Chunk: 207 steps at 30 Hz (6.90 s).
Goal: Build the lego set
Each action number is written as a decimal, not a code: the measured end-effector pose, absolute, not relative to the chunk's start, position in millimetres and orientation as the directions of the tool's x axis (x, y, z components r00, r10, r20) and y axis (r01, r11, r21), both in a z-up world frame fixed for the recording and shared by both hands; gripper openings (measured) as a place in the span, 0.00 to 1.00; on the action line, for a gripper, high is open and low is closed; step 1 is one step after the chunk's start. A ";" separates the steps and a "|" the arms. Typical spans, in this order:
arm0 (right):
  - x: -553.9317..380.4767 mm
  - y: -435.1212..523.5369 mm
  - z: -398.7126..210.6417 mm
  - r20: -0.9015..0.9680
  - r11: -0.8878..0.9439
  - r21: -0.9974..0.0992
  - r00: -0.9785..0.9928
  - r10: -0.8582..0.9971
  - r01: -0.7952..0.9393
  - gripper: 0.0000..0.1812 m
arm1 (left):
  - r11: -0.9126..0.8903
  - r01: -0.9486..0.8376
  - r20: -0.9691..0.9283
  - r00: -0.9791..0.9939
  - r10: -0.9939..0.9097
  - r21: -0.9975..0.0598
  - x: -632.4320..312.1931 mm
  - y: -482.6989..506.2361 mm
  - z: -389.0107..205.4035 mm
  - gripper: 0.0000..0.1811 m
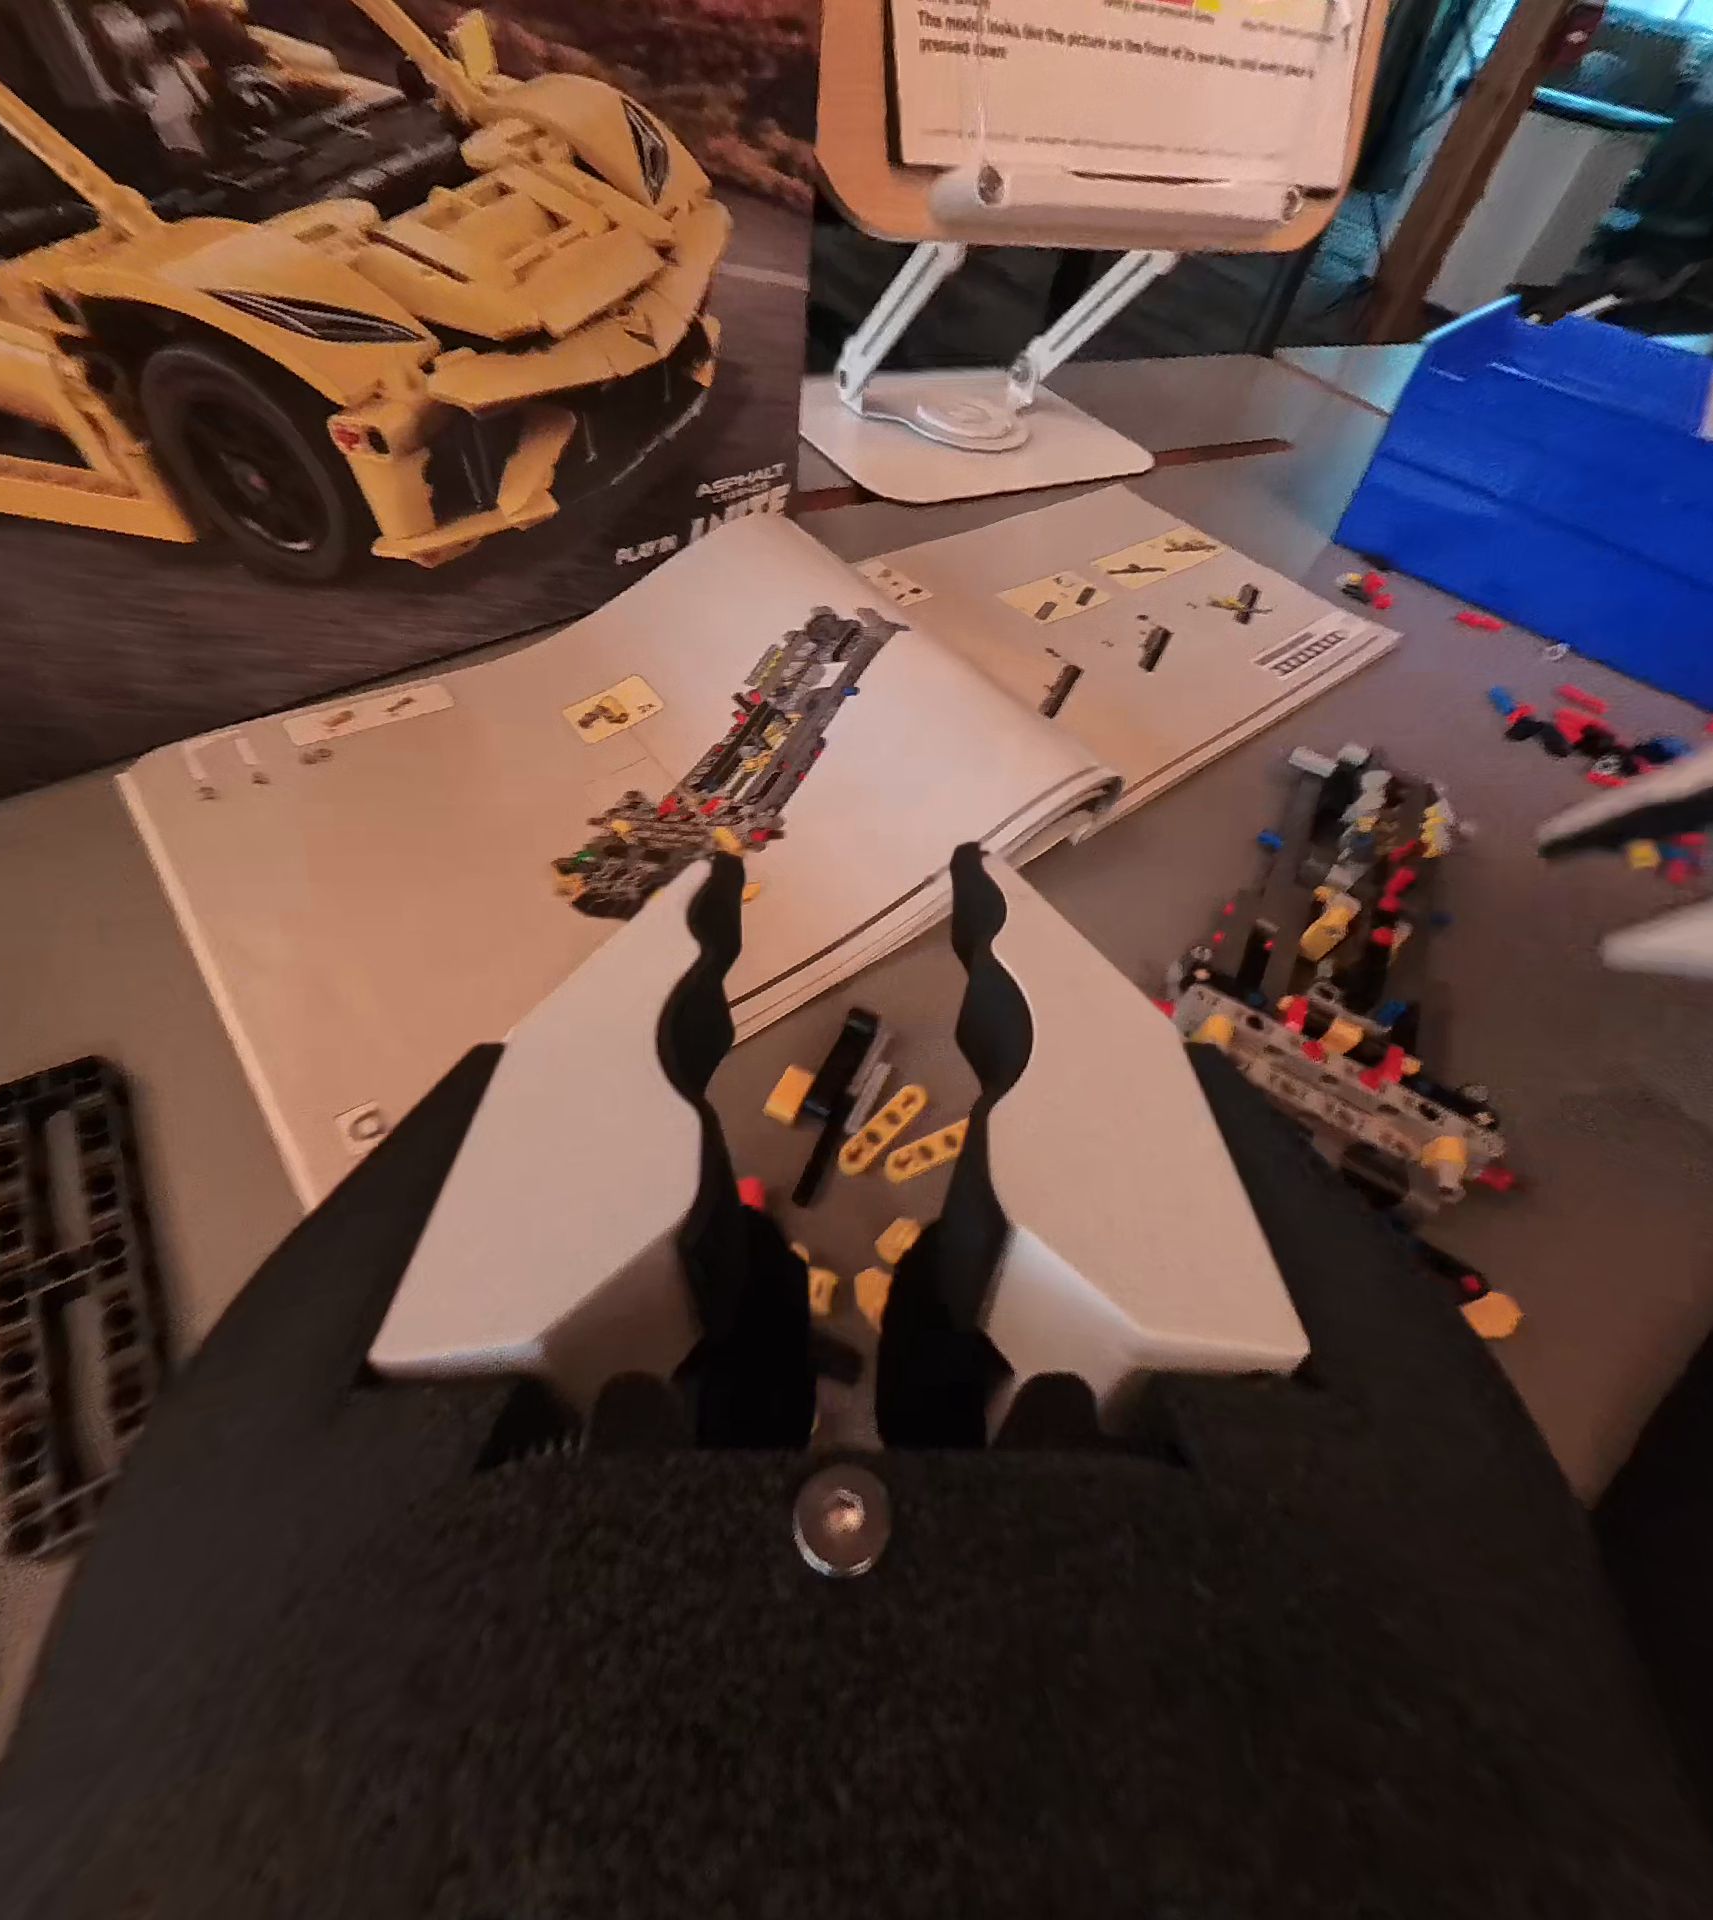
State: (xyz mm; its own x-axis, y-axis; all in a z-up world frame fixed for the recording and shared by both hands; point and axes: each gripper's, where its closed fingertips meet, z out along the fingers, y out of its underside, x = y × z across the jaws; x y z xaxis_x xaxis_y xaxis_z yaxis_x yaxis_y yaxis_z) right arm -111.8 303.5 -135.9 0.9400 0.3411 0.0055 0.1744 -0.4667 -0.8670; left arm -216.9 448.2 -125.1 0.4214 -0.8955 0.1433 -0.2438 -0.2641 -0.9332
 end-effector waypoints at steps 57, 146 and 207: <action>30.7 330.2 -156.4 -0.132 -0.592 -0.804 0.985 0.108 -0.043 0.23 | -0.199 -0.749 0.021 0.240 -0.971 -0.632 -115.6 459.1 -170.4 0.15; -84.6 302.8 -133.0 -0.184 -0.319 -0.943 0.951 0.250 -0.099 0.21 | -0.734 -0.411 0.149 0.812 -0.564 -0.540 -452.2 481.0 -213.8 0.05; -62.6 258.5 -117.7 -0.054 -0.236 -0.972 0.975 0.217 -0.001 0.18 | 0.543 -0.784 0.084 -0.589 -0.804 -0.302 110.1 341.5 -212.3 0.01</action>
State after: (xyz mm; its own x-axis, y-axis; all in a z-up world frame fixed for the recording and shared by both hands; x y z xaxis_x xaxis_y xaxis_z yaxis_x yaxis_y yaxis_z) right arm -62.6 258.5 -117.7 0.9748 0.2166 -0.0536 -0.0010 -0.2360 -0.9717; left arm 110.1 341.5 -212.3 -0.5889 -0.8039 0.0837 -0.7837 0.5427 -0.3020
